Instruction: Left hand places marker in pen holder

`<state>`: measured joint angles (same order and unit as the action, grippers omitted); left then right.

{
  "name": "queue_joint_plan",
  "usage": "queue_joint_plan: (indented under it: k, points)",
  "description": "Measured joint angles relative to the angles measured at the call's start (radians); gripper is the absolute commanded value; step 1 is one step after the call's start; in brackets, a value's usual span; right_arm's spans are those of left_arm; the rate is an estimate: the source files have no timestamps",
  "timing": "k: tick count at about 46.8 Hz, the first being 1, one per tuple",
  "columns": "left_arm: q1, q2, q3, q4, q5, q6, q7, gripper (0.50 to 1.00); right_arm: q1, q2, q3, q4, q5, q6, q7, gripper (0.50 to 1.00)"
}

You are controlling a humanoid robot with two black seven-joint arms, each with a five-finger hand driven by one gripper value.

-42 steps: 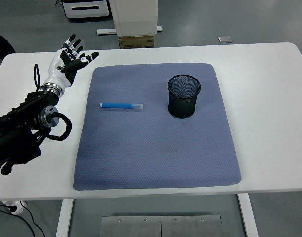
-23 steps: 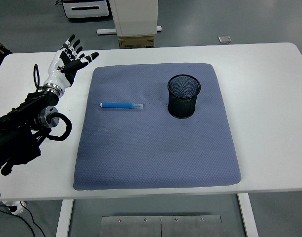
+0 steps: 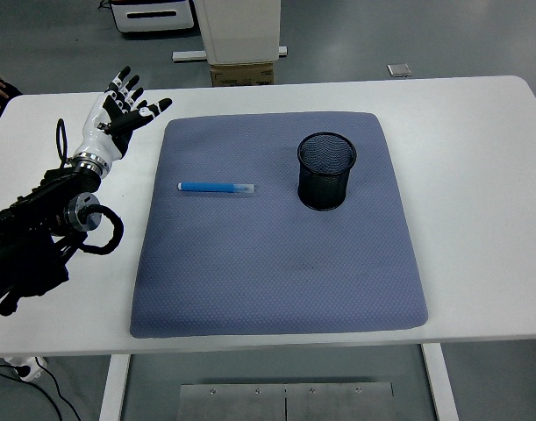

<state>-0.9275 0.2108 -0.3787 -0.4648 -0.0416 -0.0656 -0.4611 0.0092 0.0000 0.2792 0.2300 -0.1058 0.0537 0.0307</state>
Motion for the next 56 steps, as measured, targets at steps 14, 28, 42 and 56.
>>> queue_joint_plan:
  k: [14,28,42,56]
  points:
    - [-0.008,0.007,0.011,0.001,0.069,0.004,0.004,1.0,0.0,0.0,0.0,0.0,0.0,0.0,0.0,1.0]
    - [-0.044,0.045,0.035,0.002,0.211,0.006,0.055,1.0,0.0,0.0,0.0,0.0,0.0,0.0,0.0,1.0]
    - [-0.136,0.041,0.183,-0.008,0.468,-0.001,0.063,1.0,0.0,0.0,0.0,0.0,0.0,0.0,0.0,1.0]
    - [-0.266,-0.024,0.428,-0.037,0.506,-0.005,0.064,1.0,0.0,0.0,0.0,0.0,0.0,0.0,0.0,1.0]
